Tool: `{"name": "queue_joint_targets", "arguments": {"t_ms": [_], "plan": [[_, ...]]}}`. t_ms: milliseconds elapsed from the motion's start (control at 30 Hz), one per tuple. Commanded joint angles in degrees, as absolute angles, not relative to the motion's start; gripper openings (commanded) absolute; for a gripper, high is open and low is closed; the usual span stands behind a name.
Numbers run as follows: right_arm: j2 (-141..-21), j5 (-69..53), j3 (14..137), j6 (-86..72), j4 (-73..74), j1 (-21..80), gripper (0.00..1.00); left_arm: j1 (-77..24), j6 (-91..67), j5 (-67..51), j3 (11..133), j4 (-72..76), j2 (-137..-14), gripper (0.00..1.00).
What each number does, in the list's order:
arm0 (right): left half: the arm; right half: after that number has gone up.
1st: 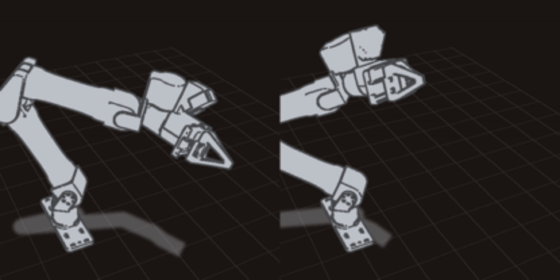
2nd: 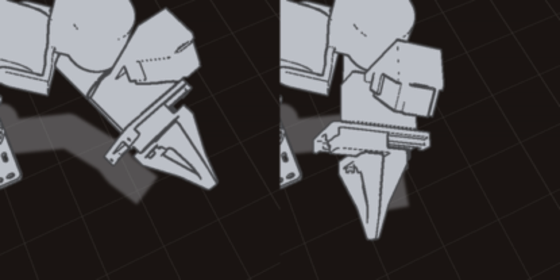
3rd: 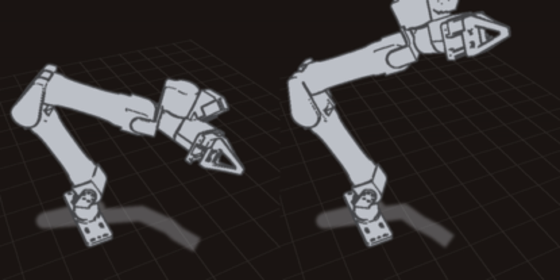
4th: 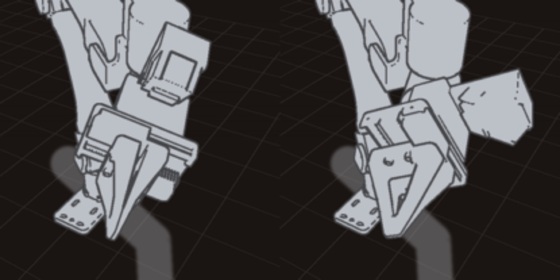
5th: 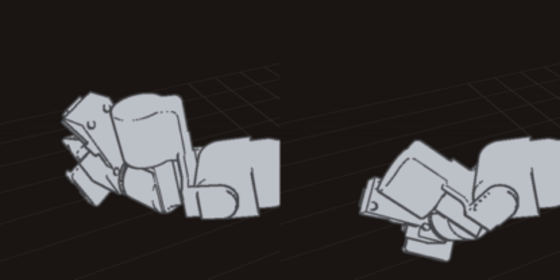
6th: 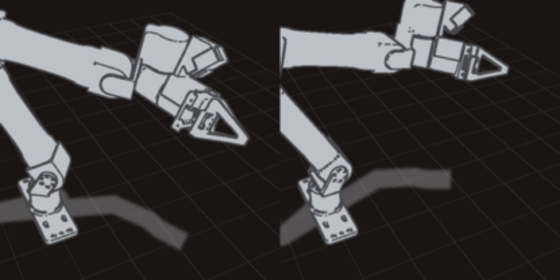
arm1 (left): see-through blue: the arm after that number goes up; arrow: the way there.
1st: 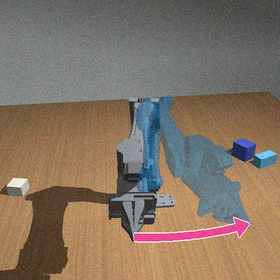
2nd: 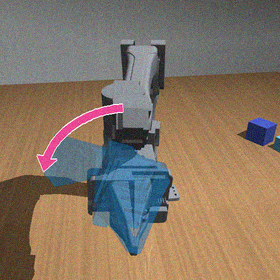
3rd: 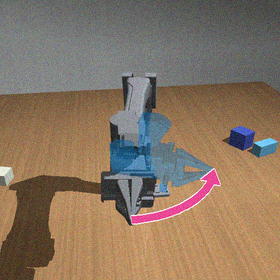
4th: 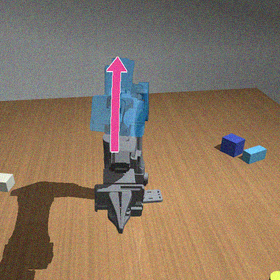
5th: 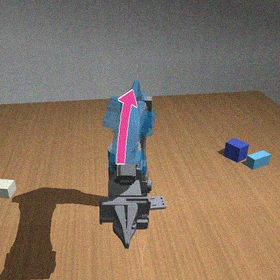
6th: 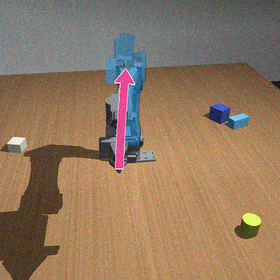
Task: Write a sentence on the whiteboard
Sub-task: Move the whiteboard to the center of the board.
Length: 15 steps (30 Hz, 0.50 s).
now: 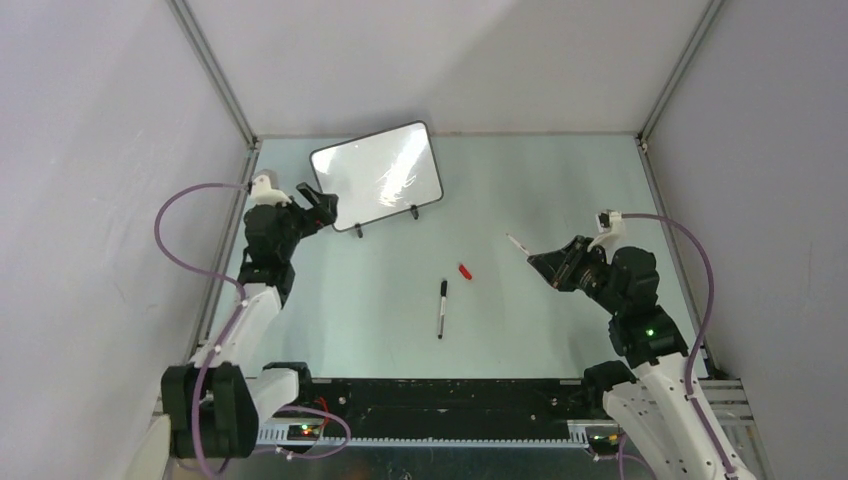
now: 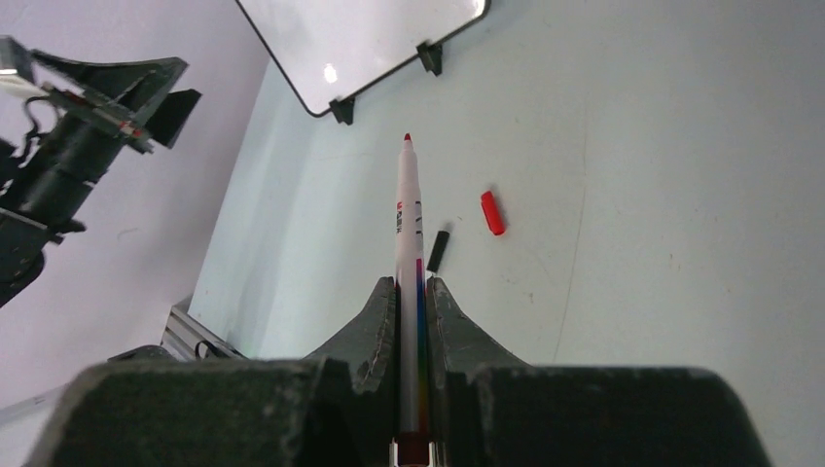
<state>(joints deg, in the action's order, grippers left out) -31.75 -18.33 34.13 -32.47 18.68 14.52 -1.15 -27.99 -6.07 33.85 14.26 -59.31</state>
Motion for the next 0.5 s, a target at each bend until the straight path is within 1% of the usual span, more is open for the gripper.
{"name": "queue_joint_targets", "arguments": {"t_ms": [0, 200, 233, 267, 333, 367, 433, 467], "plan": [[-30.6, -20.01, 35.95, -30.9, 14.76, 14.37, 0.0, 3.99, -27.72, -12.15, 35.32, 24.59, -65.42, 0.98], [-30.89, -22.86, 35.96, -31.03, 14.67, 14.39, 0.0, 8.87, -27.03, -20.06, 36.63, 35.34, -73.37, 0.98], [-30.75, -23.29, 35.95, -30.9, 14.81, 14.41, 0.0, 9.42, -27.0, -21.23, 37.48, 35.65, -74.7, 0.99], [-30.71, -23.56, 35.95, -30.75, 14.79, 14.37, 0.0, 9.63, -26.79, -24.84, 38.73, 35.28, -77.52, 0.99], [-30.54, -24.32, 35.95, -30.7, 14.63, 14.35, 0.0, 9.96, -26.53, -31.27, 44.31, 33.92, -82.63, 0.9], [-30.44, -25.39, 35.99, -30.68, 14.29, 14.33, 0.0, 10.22, -26.69, -33.17, 45.45, 34.17, -84.25, 0.89], [-30.16, -26.76, 36.03, -30.55, 14.1, 14.4, 0.0, 10.98, -28.04, -36.58, 47.21, 36.42, -89.43, 0.91], [-29.86, -27.3, 36.03, -30.53, 14.14, 14.46, 0.0, 11.93, -29.01, -36.75, 47.16, 37.94, -90.38, 0.96]]}}
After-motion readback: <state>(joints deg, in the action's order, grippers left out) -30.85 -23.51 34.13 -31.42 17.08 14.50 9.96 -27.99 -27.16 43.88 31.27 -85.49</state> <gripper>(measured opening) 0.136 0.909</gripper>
